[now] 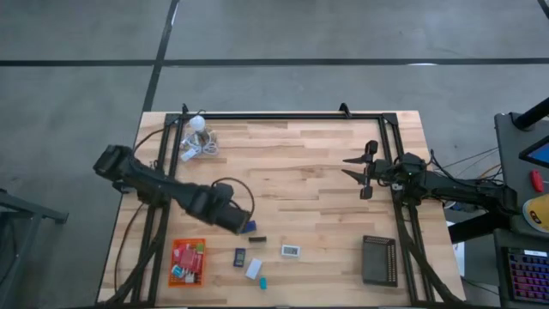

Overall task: Pick & Place Office items
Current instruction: Put the white black charger adapter into the orange bin

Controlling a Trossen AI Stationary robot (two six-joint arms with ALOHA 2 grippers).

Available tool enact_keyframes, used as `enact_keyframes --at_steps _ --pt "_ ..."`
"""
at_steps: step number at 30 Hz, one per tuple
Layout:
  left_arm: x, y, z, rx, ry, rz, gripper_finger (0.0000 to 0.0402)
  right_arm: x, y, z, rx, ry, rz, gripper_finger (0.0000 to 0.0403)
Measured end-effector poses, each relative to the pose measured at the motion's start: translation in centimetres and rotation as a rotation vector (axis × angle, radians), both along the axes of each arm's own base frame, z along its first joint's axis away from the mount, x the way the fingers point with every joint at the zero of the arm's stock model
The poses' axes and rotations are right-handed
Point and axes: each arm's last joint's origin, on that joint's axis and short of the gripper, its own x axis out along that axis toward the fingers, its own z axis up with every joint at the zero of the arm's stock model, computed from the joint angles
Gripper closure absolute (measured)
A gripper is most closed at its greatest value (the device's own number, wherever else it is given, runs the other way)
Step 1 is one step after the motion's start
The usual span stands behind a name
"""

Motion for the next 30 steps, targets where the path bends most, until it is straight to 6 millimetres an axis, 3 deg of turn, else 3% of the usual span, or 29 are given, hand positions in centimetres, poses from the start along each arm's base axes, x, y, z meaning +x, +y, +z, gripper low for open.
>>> enact_keyframes --at_steps 30 --pt "-7.4 -12.7 -0.1 -0.12 -0.113 -0.359 0.0254 0.0 0.0 0.0 0.0 0.0 0.0 0.0264"
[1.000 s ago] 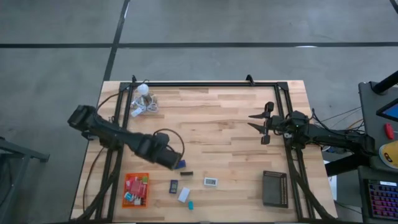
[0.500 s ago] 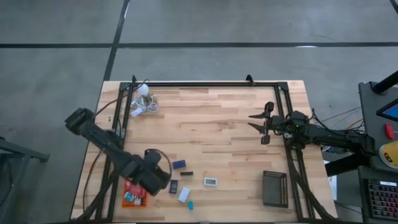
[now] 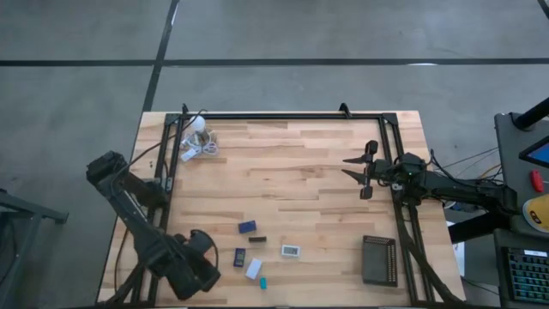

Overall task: Pick & Place Office items
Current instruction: Put the white black charger adapter into the orange bin

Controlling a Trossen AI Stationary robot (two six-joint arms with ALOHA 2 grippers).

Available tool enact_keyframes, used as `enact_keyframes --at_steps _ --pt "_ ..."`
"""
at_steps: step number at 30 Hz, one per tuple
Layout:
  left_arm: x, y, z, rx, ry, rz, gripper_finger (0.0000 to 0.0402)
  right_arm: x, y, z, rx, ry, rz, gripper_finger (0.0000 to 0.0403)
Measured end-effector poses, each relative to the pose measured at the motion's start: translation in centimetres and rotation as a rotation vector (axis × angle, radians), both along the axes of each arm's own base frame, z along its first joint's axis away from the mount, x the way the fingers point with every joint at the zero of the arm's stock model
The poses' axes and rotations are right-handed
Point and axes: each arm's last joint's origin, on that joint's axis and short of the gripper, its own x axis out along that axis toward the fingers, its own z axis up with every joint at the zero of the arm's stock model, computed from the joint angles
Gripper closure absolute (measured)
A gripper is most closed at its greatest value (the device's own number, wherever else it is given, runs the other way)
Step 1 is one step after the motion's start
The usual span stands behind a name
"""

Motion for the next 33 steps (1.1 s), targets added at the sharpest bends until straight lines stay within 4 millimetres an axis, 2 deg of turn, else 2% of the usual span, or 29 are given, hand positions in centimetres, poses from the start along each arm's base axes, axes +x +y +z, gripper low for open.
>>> enact_keyframes --at_steps 7,12,23,33 --pt "-0.9 -1.9 0.2 -0.061 -0.067 -0.109 0.0254 0.0 0.0 0.0 0.0 0.0 0.0 0.0264" --pt "-1.0 -3.2 -0.6 -0.053 -0.083 -0.214 0.0254 0.0 0.0 0.0 0.0 0.0 0.0 0.0264" --pt "-2.2 -4.4 -3.2 -0.015 0.12 -0.368 0.0254 0.0 0.0 0.0 0.0 0.0 0.0 0.0264" --pt "-2.5 -5.0 -4.6 0.041 0.162 -0.479 0.0254 0.0 0.0 0.0 0.0 0.0 0.0 0.0264"
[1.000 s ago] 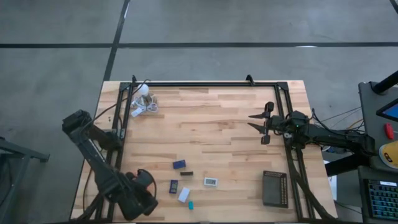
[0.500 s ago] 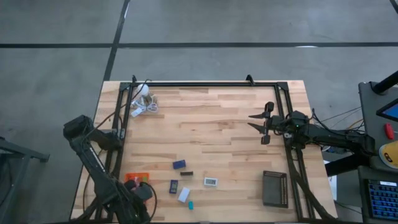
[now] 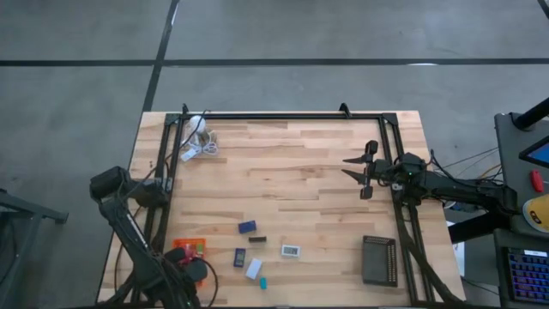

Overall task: Pick & Place Office items
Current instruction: Put the white black charger adapter into the orange bin

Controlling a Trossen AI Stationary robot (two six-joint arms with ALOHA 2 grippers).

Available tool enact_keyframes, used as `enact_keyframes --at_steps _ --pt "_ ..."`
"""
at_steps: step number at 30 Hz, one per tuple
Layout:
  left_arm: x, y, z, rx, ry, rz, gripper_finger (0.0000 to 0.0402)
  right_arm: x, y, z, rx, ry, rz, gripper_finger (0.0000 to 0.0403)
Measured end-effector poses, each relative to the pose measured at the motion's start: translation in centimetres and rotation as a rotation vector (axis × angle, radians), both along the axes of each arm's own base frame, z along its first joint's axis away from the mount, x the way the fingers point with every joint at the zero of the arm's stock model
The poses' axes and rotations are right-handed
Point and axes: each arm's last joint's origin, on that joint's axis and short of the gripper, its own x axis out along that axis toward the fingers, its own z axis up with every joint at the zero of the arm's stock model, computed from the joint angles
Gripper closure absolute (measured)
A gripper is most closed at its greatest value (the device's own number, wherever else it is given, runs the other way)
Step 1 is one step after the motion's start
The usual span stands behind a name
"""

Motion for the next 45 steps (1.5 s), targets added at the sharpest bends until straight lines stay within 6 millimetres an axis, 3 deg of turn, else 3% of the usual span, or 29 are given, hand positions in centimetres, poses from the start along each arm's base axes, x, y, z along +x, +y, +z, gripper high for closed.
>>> enact_keyframes --at_steps 12,38,45 --pt "-0.6 1.1 -2.0 0.08 0.016 -0.028 0.0254 0.0 0.0 0.0 0.0 0.0 0.0 0.0264" --pt "-0.4 1.0 -2.4 0.079 -0.028 -0.044 0.0254 0.0 0.0 0.0 0.0 0.0 0.0 0.0264" --pt "-0.2 0.7 -2.7 0.04 -0.054 -0.05 0.0228 0.0 0.0 0.0 0.0 0.0 0.0 0.0264"
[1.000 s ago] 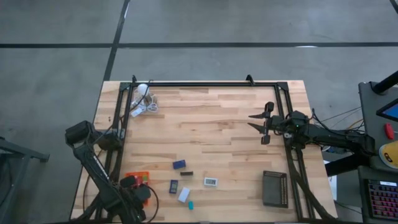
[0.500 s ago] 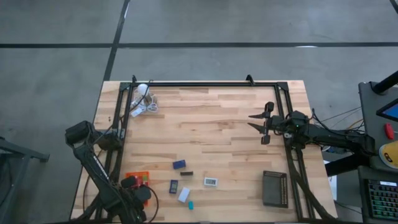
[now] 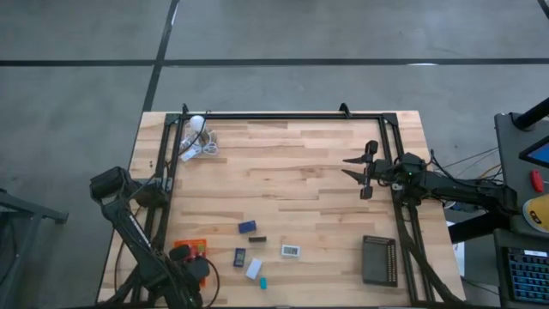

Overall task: Pick & Place Office items
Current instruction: Put the white black charger adapter into the orange bin, then put the black digital clock into the black bin

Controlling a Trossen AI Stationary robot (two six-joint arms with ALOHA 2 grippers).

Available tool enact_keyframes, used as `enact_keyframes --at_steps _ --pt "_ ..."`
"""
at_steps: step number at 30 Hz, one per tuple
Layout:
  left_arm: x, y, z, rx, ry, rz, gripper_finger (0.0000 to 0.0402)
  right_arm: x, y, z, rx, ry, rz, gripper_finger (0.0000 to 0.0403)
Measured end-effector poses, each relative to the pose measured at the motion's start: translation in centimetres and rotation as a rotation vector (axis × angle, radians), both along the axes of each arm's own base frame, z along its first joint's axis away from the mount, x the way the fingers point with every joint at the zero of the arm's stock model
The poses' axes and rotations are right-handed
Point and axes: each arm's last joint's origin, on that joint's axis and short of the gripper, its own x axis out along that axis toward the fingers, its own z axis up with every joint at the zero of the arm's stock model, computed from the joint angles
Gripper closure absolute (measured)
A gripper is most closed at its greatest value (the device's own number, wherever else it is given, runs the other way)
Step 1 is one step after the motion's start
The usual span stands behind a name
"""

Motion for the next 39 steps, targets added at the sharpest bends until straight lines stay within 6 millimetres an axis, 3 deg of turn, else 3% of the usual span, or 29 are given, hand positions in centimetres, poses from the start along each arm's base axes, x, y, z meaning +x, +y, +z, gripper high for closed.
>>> enact_keyframes --at_steps 12,26,39 --pt "0.1 0.0 0.0 -0.009 -0.006 -0.002 0.0176 0.0 0.0 0.0 0.0 0.0 0.0 0.0264" --pt "0.0 0.0 0.1 -0.01 -0.005 -0.003 0.0176 0.0 0.0 0.0 0.0 0.0 0.0 0.0264" --pt "0.2 -0.3 1.3 -0.019 -0.009 -0.025 0.0176 0.0 0.0 0.0 0.0 0.001 0.0 0.0264"
